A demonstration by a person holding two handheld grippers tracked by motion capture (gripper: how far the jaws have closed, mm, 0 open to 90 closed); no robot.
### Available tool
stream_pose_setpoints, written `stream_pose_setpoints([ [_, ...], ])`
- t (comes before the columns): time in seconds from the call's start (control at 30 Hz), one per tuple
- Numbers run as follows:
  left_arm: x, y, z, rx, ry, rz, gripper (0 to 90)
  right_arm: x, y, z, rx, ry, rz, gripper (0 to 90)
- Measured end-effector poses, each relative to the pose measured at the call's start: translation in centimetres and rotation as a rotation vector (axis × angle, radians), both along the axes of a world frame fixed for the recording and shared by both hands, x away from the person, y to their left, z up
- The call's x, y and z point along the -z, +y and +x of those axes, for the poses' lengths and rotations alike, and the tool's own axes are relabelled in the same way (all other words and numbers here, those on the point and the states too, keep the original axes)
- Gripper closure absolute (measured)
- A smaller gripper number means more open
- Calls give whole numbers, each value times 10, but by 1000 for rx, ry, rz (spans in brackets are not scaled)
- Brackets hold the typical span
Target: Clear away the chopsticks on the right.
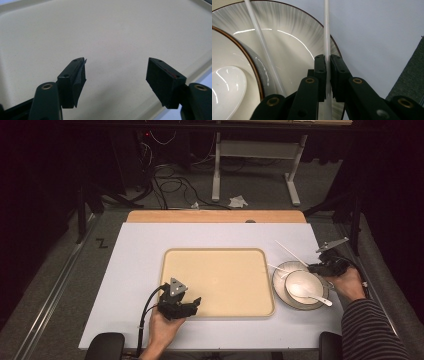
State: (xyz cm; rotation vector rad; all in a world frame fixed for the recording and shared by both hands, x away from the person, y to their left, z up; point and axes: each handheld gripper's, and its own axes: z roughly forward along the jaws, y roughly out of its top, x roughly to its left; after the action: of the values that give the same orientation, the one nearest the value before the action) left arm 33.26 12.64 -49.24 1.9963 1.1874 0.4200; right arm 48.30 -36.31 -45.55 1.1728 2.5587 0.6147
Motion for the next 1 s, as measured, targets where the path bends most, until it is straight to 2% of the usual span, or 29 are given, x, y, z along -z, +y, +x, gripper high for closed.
stream_pose_setpoints([
  [0.27, 0, 0, 0, -1, -3, 2, 324, 0, -1, 0, -13, -2, -19, 859],
  [0.57, 0, 0, 0, 2, -2, -1, 326, 0, -1, 0, 3, -10, -22, 860],
  [0.77, -1, 1, 1, 5, 3, -14, 323, -6, -2, -4, 10, -33, -14, 860],
  [1.0, 1, -2, 5, 21, 18, -30, 322, -15, -3, -13, 43, -48, -10, 861],
])
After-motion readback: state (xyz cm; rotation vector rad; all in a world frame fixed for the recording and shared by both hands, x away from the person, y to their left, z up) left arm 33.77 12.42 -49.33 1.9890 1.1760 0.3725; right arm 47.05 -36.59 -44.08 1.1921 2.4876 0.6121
